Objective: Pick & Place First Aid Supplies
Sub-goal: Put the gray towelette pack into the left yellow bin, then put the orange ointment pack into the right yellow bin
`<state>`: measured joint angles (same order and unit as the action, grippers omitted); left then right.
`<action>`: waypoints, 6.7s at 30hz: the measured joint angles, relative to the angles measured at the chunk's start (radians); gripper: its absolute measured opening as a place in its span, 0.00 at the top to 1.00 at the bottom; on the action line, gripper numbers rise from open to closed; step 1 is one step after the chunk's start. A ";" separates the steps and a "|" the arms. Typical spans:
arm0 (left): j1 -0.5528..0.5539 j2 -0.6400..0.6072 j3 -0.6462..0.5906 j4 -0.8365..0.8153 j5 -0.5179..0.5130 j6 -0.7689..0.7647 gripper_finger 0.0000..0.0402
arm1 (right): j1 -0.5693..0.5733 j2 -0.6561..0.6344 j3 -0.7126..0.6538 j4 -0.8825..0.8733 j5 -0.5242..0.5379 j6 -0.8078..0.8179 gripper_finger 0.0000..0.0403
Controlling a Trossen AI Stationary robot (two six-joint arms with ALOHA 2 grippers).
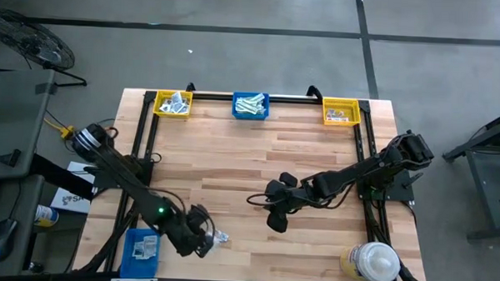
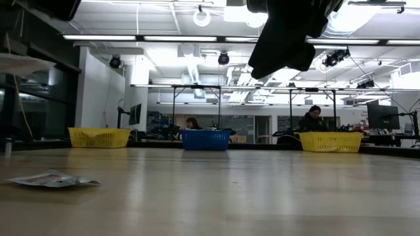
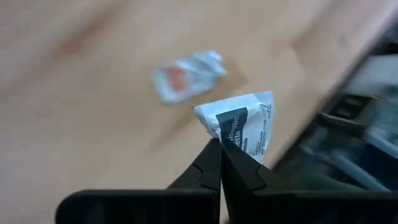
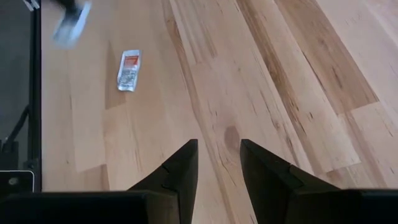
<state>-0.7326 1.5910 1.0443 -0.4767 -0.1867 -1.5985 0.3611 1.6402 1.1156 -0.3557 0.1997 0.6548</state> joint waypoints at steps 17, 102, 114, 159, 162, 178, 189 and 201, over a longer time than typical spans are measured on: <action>0.243 -0.221 0.213 -0.982 -0.333 0.068 1.00 | -0.007 0.000 0.000 -0.008 0.077 -0.005 0.72; 1.298 -0.182 0.021 -0.618 0.001 1.259 0.68 | -0.279 0.000 0.000 -0.064 -0.112 -0.025 0.72; 0.807 -0.211 0.008 -0.599 0.044 0.833 0.68 | -0.162 0.000 0.000 -0.258 -0.020 0.083 0.72; 0.169 0.114 -0.154 0.222 0.093 0.945 0.68 | 0.114 0.000 0.000 -0.362 0.132 0.200 0.72; 0.169 0.132 -0.152 0.267 0.091 0.951 0.68 | 0.118 0.000 0.000 -0.363 0.134 0.201 0.72; 0.087 0.251 -0.146 0.220 -0.076 0.981 0.68 | 0.120 0.000 0.000 -0.373 0.138 0.210 0.72; 0.053 0.261 -0.146 0.223 -0.064 1.018 0.83 | 0.120 0.000 0.000 -0.373 0.142 0.228 0.72; 0.053 0.269 -0.146 0.245 -0.061 0.904 1.00 | 0.120 0.000 0.000 -0.356 0.134 0.239 0.72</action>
<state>-0.6796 1.8603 0.8986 -0.2313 -0.2473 -0.6947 0.4808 1.6402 1.1152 -0.7120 0.3339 0.8940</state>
